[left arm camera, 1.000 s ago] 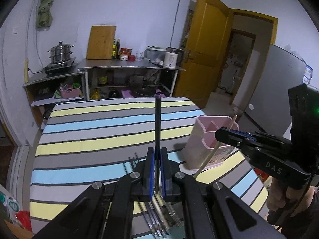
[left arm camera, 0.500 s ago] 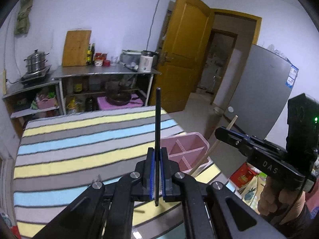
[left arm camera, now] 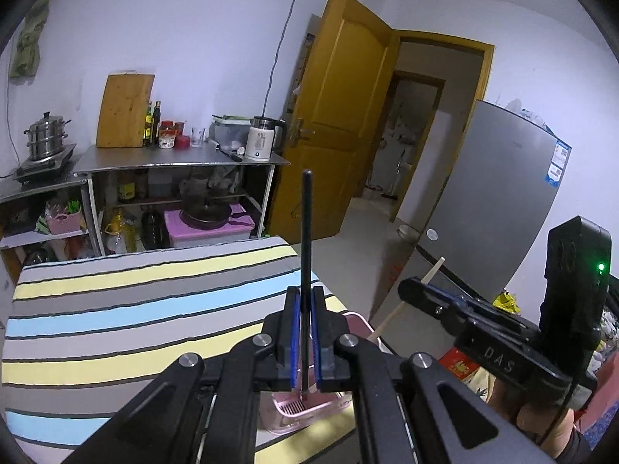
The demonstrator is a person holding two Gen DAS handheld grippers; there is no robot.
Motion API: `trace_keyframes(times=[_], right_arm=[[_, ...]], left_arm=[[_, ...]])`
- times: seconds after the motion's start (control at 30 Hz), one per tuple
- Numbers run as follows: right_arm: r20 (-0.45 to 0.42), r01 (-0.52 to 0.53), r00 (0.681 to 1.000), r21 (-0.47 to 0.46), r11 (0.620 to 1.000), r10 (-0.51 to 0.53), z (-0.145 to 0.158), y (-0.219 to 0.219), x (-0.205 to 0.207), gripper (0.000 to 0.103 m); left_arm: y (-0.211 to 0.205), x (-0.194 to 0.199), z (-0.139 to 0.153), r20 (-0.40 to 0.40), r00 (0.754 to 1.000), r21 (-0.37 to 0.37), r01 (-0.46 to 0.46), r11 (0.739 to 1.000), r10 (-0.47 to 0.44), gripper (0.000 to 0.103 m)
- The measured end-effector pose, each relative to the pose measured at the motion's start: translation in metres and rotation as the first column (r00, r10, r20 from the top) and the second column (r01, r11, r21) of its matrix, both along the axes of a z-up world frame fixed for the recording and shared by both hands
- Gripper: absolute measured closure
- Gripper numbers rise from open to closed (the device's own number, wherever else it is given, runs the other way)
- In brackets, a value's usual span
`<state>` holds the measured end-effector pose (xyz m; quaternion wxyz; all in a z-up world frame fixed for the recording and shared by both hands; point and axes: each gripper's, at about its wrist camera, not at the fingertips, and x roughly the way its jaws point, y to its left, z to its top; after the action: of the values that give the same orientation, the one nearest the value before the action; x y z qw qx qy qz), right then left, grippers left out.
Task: Organize utensils
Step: 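Carry both chopsticks to the pink caddy and lower them into its compartments, then open the right tool releasing the wooden chopstick while the left tool releases the black one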
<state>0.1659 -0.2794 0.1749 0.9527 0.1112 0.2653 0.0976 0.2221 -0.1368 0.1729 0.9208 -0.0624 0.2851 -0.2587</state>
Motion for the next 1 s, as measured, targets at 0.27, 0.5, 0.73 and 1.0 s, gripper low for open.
trace_keyframes(times=[0.27, 0.5, 0.73, 1.0], right_arm=[[-0.091, 0.004, 0.996, 0.022, 1.0, -0.002, -0.045, -0.002, 0.019, 0.099], [-0.156, -0.005, 0.988, 0.024, 1.0, 0.008, -0.075, 0.0, 0.031, 0.099], [-0.18, -0.002, 0.984, 0.018, 1.0, 0.005, -0.083, -0.005, 0.035, 0.091], [-0.128, 0.017, 0.992, 0.014, 1.0, -0.015, -0.067, -0.011, 0.018, 0.088]], left_arm=[[-0.004, 0.021, -0.042, -0.05, 0.999, 0.008, -0.005, 1.0, 0.005, 0.098], [-0.008, 0.035, -0.074, -0.11, 0.994, 0.026, 0.003, 1.0, 0.0, 0.098], [-0.004, 0.038, -0.085, -0.128, 0.992, 0.027, 0.003, 1.0, 0.0, 0.096], [0.018, 0.02, -0.064, -0.068, 0.997, 0.007, -0.03, 1.0, 0.03, 0.081]])
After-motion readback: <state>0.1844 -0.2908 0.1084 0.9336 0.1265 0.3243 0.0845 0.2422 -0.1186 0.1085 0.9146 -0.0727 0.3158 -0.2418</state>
